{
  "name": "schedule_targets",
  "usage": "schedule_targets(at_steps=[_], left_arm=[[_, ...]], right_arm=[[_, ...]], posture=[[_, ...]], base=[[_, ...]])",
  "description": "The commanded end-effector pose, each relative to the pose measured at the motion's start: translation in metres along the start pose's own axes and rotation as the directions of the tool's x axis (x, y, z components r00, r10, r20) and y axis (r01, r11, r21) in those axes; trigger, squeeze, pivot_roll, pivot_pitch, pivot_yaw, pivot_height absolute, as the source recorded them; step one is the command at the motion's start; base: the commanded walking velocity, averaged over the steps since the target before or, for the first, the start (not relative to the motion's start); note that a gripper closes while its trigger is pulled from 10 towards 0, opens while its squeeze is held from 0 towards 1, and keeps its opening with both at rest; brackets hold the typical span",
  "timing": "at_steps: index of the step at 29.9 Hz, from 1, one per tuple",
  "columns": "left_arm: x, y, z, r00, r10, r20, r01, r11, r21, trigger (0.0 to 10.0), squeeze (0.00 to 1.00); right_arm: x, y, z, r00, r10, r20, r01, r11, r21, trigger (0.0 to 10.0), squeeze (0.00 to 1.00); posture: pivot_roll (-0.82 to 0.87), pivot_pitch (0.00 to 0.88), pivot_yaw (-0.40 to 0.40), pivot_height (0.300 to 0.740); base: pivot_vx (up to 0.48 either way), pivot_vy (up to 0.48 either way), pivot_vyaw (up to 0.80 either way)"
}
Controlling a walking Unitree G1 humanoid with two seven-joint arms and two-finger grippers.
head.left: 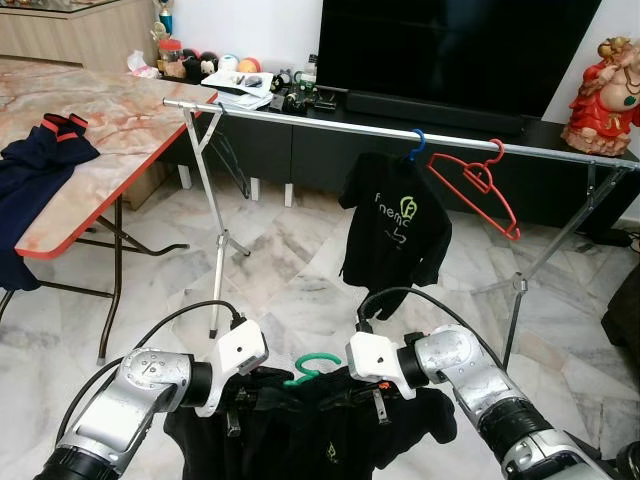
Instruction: Hang hanger
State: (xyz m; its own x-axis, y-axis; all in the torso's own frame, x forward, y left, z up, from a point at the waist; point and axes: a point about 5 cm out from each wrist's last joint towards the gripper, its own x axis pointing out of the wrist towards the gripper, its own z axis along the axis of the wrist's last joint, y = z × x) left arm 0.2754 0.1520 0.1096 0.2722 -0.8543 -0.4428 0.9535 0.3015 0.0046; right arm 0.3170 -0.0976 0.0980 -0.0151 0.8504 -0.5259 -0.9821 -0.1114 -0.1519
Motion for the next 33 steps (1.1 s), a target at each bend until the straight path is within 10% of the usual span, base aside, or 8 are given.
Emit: schedule_targets(at_steps=[1,11,12,13,14,18,19,33], left_arm=[[0.007,-0.004,-0.002,0.999,-0.034,-0.011,0.034,0.999,-0.010,0.0,0.00],[0.007,-0.005,-0.003,0.999,-0.042,-0.010,0.042,0.999,-0.011,0.0,0.00],[0.007,-0.005,-0.003,0.999,-0.043,-0.010,0.043,0.999,-0.011,0.0,0.00],[0.007,-0.005,-0.003,0.999,-0.043,-0.010,0.043,0.999,-0.011,0.0,0.00],[0.007,-0.005,-0.003,0.999,-0.044,-0.009,0.044,0.999,-0.011,0.0,0.00],[0.007,-0.005,-0.003,0.999,-0.044,-0.007,0.044,0.999,-0.011,0.0,0.00],[0.007,-0.005,-0.003,0.999,-0.042,-0.007,0.042,0.999,-0.011,0.0,0.00],[0.003,-0.004,-0.009,1.000,0.014,-0.005,-0.014,0.999,-0.031,0.0,0.00]], right_arm=[[-0.002,-0.013,0.022,0.999,-0.023,0.042,0.027,0.996,-0.081,0.0,0.00],[-0.002,-0.013,0.022,0.999,-0.024,0.035,0.027,0.996,-0.088,0.0,0.00],[-0.002,-0.013,0.022,0.999,-0.026,0.033,0.029,0.995,-0.093,4.2,0.00],[-0.002,-0.013,0.022,0.999,-0.028,0.032,0.031,0.995,-0.096,4.2,0.00],[-0.002,-0.013,0.022,0.999,-0.029,0.030,0.032,0.995,-0.097,10.0,0.00],[-0.002,-0.014,0.021,0.999,-0.030,0.021,0.032,0.995,-0.094,10.0,0.00],[-0.001,-0.013,0.020,0.999,-0.025,0.021,0.027,0.996,-0.089,10.0,1.00],[-0.016,0.001,0.002,0.992,0.095,-0.078,-0.100,0.993,-0.063,10.0,1.00]], posture=[[0.13,0.040,-0.054,0.740],[0.14,0.034,-0.052,0.740],[0.14,0.032,-0.052,0.740],[0.14,0.032,-0.052,0.740],[0.14,0.032,-0.052,0.740],[0.13,0.028,-0.051,0.740],[0.13,0.021,-0.049,0.740],[0.12,0.000,-0.045,0.740]], base=[[0.000,0.000,0.00],[0.000,0.000,0.00],[0.000,0.000,0.00],[0.000,0.000,0.00],[0.000,0.000,0.00],[0.000,0.000,0.00],[0.000,0.000,0.00],[0.000,0.000,0.00]])
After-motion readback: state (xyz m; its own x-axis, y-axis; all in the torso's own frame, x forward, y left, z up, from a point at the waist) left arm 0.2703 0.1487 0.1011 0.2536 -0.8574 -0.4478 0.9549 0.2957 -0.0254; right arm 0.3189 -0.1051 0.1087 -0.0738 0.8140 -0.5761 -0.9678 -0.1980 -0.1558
